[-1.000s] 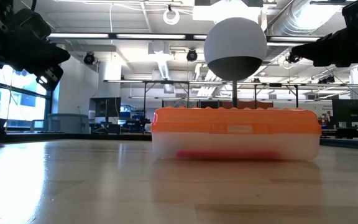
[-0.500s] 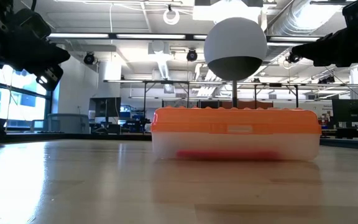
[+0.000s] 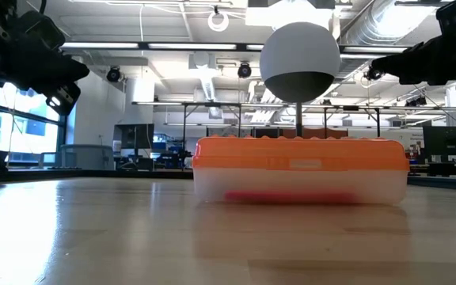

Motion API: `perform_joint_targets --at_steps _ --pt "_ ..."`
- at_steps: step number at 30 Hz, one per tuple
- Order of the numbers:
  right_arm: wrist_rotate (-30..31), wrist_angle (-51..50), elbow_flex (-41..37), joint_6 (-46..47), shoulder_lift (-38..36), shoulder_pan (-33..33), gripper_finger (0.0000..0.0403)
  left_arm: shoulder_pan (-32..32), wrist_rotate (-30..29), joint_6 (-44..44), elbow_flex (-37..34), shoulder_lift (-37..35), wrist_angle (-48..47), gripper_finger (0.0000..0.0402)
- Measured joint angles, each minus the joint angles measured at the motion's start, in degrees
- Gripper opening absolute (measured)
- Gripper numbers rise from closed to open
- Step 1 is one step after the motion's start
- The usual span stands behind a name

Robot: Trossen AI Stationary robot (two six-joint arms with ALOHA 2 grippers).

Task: Pick & place school supplies into a supply box
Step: Return to Home Position

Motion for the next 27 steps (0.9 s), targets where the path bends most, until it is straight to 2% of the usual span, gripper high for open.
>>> perform_joint_targets --at_steps 27 --pt "0.0 0.0 0.0 0.0 0.0 0.0 0.0000 0.0 0.0 0.0 0.0 0.0 0.0 0.0050"
